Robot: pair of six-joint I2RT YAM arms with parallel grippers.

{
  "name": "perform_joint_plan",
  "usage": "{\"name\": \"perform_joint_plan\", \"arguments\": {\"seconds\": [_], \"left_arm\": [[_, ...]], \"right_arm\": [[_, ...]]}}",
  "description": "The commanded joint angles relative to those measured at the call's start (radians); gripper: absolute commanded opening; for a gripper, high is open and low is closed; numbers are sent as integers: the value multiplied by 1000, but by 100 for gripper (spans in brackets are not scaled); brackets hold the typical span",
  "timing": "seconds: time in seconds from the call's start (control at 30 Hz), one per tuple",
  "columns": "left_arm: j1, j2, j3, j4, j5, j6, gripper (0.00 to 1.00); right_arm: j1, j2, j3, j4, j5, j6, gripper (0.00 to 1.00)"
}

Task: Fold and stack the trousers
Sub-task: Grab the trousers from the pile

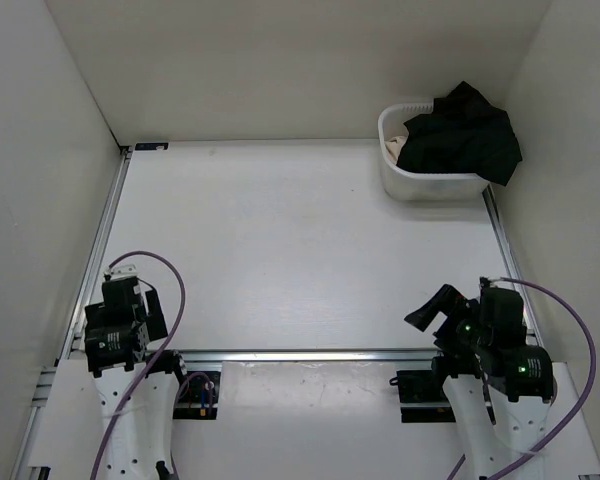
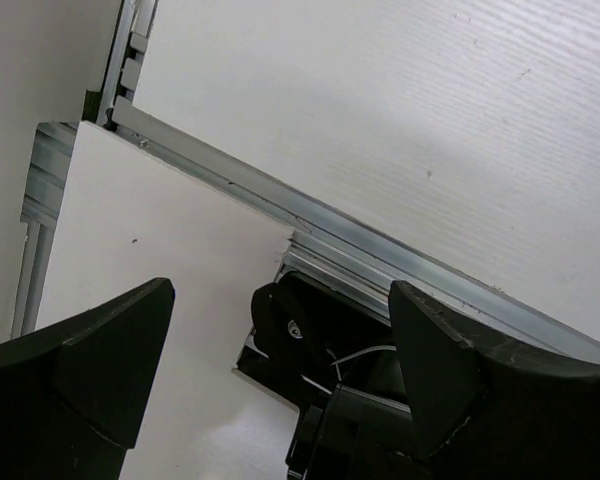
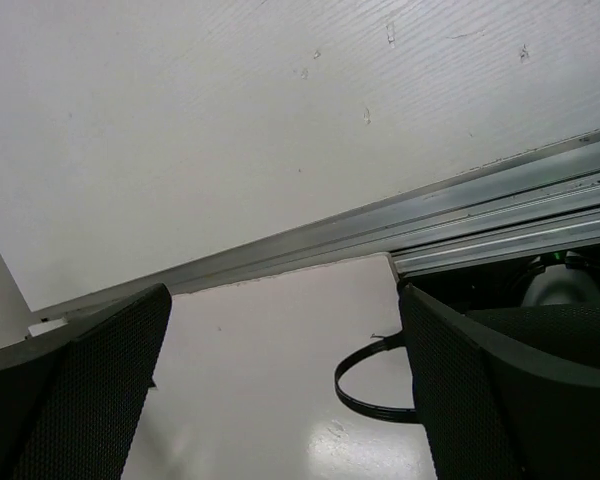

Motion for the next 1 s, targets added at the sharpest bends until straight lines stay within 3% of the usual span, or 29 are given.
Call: {"name": "perform_joint_plan", "arguments": {"seconds": [0.0,0.13,0.27,0.33,0.37,0.6,0.67,0.7,0.73,0.8,0.83,0.97], "left_arm": [[5,-6,-36,-4,-26,0,100],[5,6,-60,-4,-15,0,100],[5,68,39,51,14,0,100],[5,130,134,99,14,0,100],[5,158,168,147,23,0,100],[5,492,495,244,279,0,100],[5,620,606,258,350,0,100],[5,656,636,267,372,0,100],[5,728,660,280,390,0,100],[5,802,725,301,412,0,100],[5,840,749,301,412,0,100],[5,1040,845,291,355,0,100]], "right_arm": [[4,32,3,-176,-13,-13,99],[4,150,123,-167,79,-88,99],[4,416,409,-69,237,-180,99],[4,534,629,-12,342,-240,99],[4,658,765,55,382,-260,99],[-14,1235,1211,429,560,-387,99],[-14,1464,1322,500,571,-432,99],[-25,1550,1482,500,580,-443,99],[-42,1733,1579,500,580,-443,99],[-72,1896,1744,526,580,-434,99],[-83,1993,1786,569,580,-421,99],[-97,2052,1619,839,617,-430,99]]}}
